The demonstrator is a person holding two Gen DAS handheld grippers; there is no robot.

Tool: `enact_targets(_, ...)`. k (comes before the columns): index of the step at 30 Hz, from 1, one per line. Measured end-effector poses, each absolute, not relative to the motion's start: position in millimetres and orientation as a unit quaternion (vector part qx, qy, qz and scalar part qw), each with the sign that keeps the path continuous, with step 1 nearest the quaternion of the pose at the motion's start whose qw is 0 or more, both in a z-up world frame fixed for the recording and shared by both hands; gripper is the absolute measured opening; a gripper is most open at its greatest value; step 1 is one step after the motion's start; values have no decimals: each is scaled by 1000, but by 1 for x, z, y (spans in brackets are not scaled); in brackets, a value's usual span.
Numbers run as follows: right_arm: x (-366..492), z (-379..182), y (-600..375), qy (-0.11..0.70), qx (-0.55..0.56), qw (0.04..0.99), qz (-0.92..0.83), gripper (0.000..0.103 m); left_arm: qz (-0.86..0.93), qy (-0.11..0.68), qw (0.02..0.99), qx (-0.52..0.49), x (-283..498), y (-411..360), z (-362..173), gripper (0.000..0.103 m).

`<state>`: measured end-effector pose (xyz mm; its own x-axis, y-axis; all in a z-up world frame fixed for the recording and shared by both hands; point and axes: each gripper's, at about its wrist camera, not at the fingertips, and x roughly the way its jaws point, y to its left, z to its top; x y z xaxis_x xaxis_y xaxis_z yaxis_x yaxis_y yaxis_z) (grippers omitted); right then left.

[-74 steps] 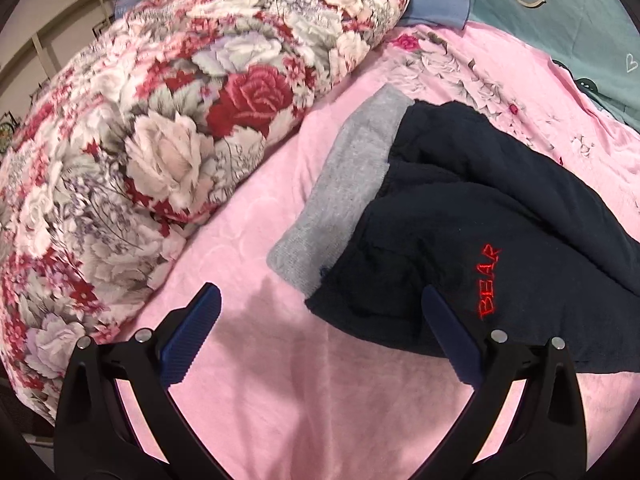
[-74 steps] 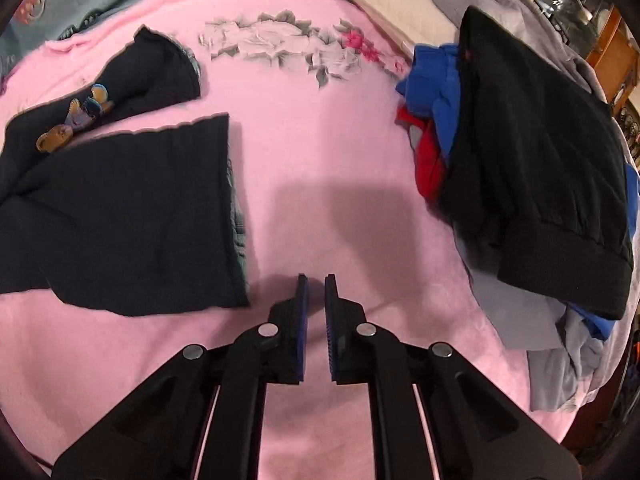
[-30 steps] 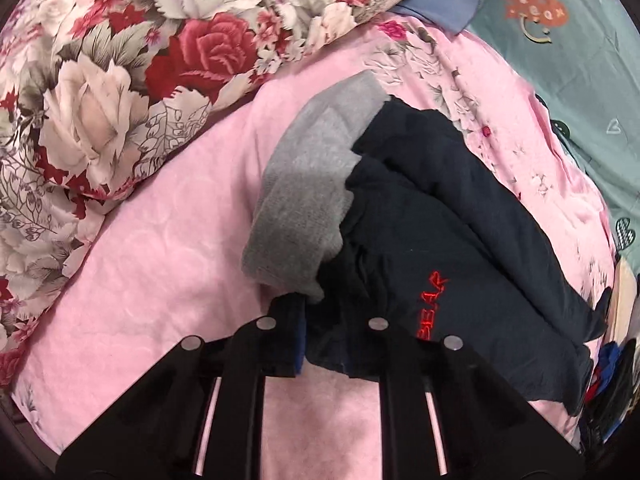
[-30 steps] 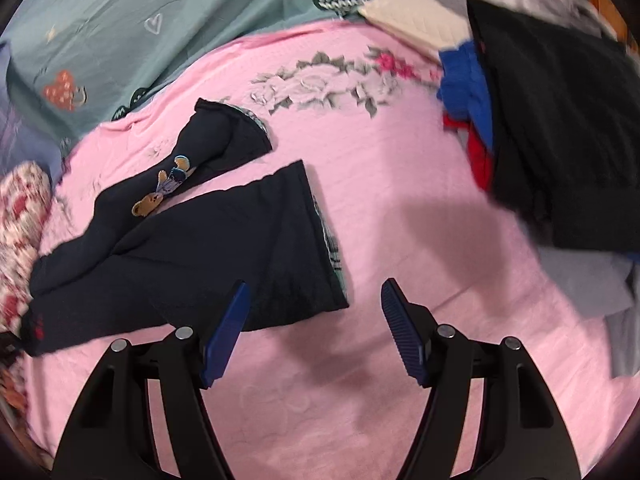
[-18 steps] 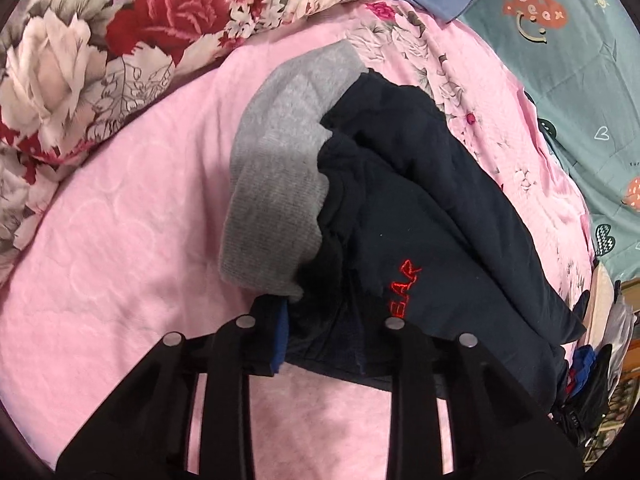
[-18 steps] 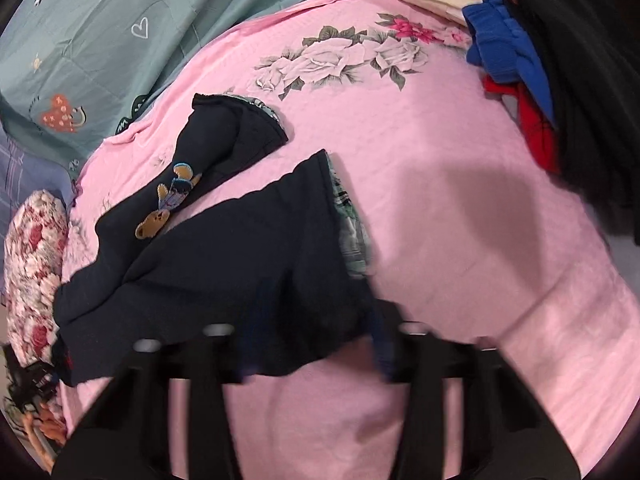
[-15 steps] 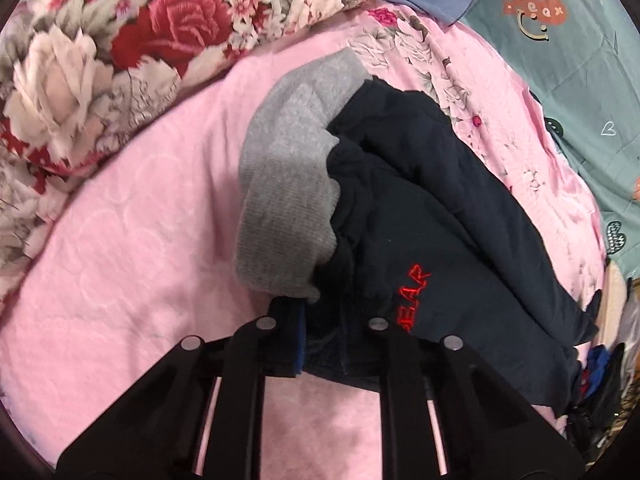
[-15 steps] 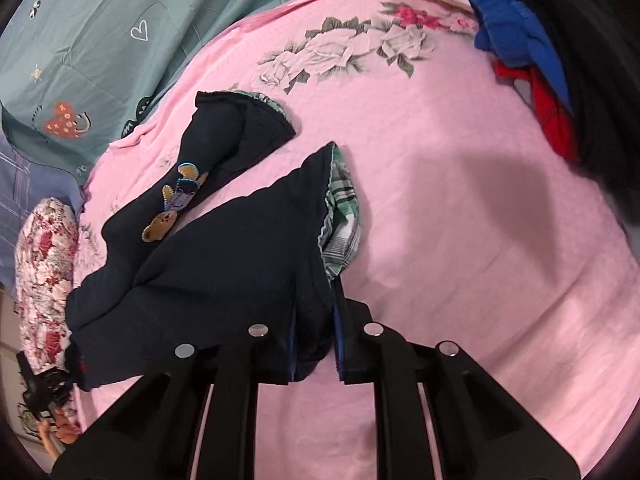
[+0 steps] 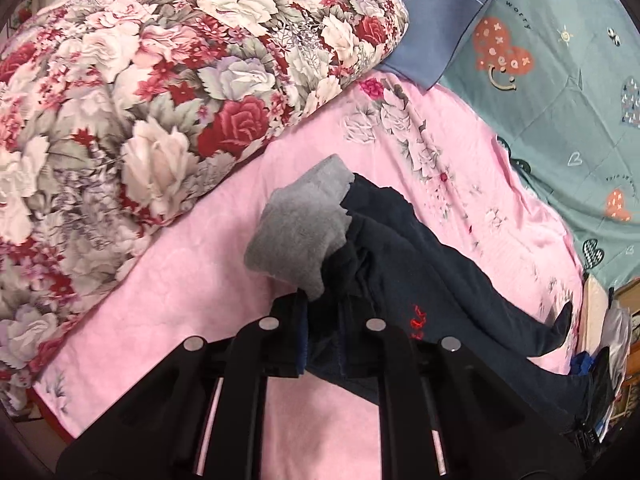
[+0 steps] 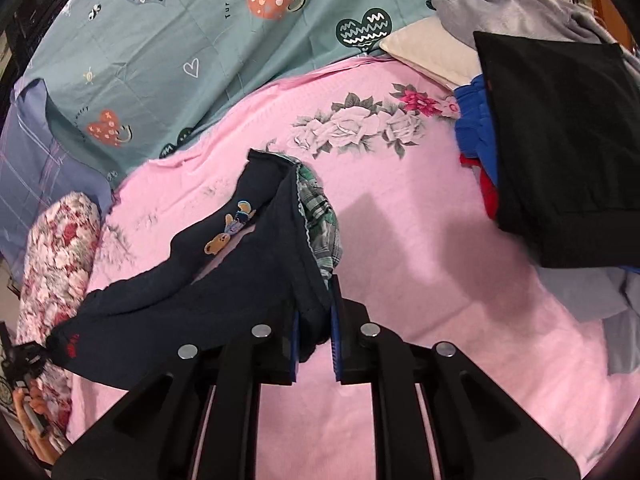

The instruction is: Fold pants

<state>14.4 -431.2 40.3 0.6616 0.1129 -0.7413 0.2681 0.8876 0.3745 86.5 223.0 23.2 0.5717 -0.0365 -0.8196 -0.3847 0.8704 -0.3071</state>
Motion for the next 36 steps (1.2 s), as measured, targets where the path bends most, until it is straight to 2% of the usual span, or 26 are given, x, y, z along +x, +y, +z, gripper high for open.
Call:
enact_targets(6,-2,-7,-442,474,239,845,-66,12,113,514,826,-203,65,225,-21,13)
enact_targets(8,-1,-27,-442,497,237,832,-72,13,122,545,808,-187,65,225,-45,21)
enact_targets(11,5,-33,-441,508,220,829,-75,16,143,549,809,-153,63,225,-52,45)
enact_targets(13,8,-23,-439,518,175,830,-113,46,182,533,818,-117,59,228,-36,78)
enact_targets(14,8,-16,-440,510,140,837,-142,46,187,523,824,-110,58,229,-29,81)
enact_targets(16,6,5,-447,475,111,856,-172,46,195,491,843,-97,53,233,-4,84)
enact_targets(18,10,28,-456,431,133,878,-158,46,192,460,861,-98,57,234,16,89)
enact_targets(23,79,58,-439,377,117,918,-40,46,147,419,894,-61,118,195,45,89)
enact_targets(25,121,57,-429,379,100,920,14,52,136,423,895,-44,147,180,35,93)
enact_targets(28,180,45,-414,391,83,915,58,58,126,475,871,-14,184,165,7,93)
enact_targets(31,224,30,-401,412,74,905,73,58,119,505,855,-12,197,162,-12,93)
enact_targets(36,255,13,-384,444,91,879,148,58,120,492,862,-29,191,177,-10,93)
